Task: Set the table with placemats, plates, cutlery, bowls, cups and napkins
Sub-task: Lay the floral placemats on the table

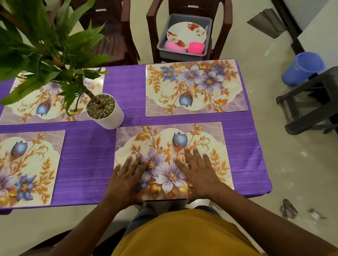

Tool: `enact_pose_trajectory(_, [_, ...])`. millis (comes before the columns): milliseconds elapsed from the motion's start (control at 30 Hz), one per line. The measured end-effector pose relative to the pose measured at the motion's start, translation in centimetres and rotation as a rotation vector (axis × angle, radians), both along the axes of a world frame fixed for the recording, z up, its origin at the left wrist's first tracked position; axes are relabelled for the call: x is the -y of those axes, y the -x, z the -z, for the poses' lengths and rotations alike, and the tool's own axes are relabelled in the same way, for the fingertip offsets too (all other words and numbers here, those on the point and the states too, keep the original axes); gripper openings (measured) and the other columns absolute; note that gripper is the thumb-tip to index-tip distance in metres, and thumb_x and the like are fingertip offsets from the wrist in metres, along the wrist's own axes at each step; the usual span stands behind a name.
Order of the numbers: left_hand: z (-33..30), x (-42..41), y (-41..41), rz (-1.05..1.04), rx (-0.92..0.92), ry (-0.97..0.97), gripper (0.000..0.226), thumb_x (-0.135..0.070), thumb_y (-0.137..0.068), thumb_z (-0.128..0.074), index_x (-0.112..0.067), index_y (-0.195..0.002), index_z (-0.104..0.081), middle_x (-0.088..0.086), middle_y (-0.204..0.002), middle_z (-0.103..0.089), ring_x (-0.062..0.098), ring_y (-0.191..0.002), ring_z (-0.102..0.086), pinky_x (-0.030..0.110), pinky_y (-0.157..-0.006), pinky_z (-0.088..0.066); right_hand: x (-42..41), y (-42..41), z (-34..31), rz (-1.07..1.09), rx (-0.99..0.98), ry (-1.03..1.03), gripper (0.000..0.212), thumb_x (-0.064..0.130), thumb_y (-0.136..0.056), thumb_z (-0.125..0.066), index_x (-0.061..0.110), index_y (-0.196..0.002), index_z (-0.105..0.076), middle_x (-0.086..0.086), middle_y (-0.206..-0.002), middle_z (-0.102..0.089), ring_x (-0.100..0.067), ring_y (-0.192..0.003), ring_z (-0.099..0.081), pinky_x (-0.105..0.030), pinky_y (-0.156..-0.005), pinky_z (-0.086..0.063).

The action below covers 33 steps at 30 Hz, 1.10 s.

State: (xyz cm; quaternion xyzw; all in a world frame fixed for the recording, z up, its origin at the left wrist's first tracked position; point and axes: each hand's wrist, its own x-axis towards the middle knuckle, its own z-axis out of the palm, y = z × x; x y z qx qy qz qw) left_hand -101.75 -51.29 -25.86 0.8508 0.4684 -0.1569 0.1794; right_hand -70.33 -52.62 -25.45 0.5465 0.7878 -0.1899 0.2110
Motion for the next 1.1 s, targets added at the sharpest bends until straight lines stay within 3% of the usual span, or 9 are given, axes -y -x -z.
enact_pose_trajectory(233, [-0.1, -0.3, 0.3, -0.003, 0.016, 0.003, 0.133, -0.105, -0.06, -0.028, -0.03, -0.167, -0.007, 0.006, -0.175, -0.008, 0.04, -0.157, -0.017, 0.064, -0.113, -0.038, 0.0, 0.3, -0.1, -0.01, 0.018, -0.004, 0.141, 0.082, -0.066, -0.075, 0.032, -0.162, 0.016, -0.021, -0.166, 0.029, -0.049, -0.15, 0.028, -0.067, -0.119, 0.009])
enact_pose_trajectory(567, [0.0, -0.5, 0.6, -0.009, 0.048, -0.028, 0.13, -0.107, -0.062, -0.02, -0.032, -0.167, -0.006, 0.005, -0.174, -0.012, 0.039, -0.157, -0.02, 0.064, -0.112, -0.041, -0.1, 0.5, 0.1, 0.001, 0.002, -0.005, 0.14, 0.084, -0.066, -0.073, 0.033, -0.161, 0.018, -0.019, -0.165, 0.033, -0.048, -0.149, 0.031, -0.068, -0.119, 0.01])
enact_pose_trajectory(867, [-0.3, -0.5, 0.4, -0.012, 0.067, -0.042, 0.135, -0.108, -0.058, -0.026, -0.031, -0.167, -0.006, 0.006, -0.174, -0.015, 0.04, -0.155, -0.026, 0.061, -0.108, -0.044, -0.2, 0.5, -0.6, 0.01, 0.002, 0.013, 0.139, 0.076, -0.069, -0.078, 0.037, -0.16, 0.019, -0.018, -0.165, 0.032, -0.047, -0.15, 0.03, -0.066, -0.12, 0.011])
enact_pose_trajectory(967, [-0.6, -1.0, 0.1, -0.052, 0.106, -0.037, 0.123, -0.103, -0.063, -0.041, -0.034, -0.163, -0.023, 0.006, -0.169, -0.031, 0.04, -0.15, -0.037, 0.063, -0.101, -0.051, -0.2, 0.3, -1.2, 0.019, -0.033, 0.021, 0.135, 0.073, -0.07, -0.079, 0.038, -0.161, 0.014, -0.014, -0.167, 0.031, -0.043, -0.152, 0.03, -0.063, -0.121, 0.012])
enact_pose_trajectory(1100, [-1.8, -3.0, -1.7, -0.229, 0.119, -0.09, 0.073, -0.08, -0.077, -0.05, -0.037, -0.135, -0.064, -0.002, -0.15, -0.056, 0.029, -0.136, -0.052, 0.054, -0.096, -0.048, 0.0, 0.6, -2.7, 0.128, -0.163, -0.056, 0.109, 0.063, -0.08, -0.076, 0.037, -0.163, -0.01, -0.011, -0.172, 0.015, -0.039, -0.157, 0.015, -0.06, -0.124, -0.003])
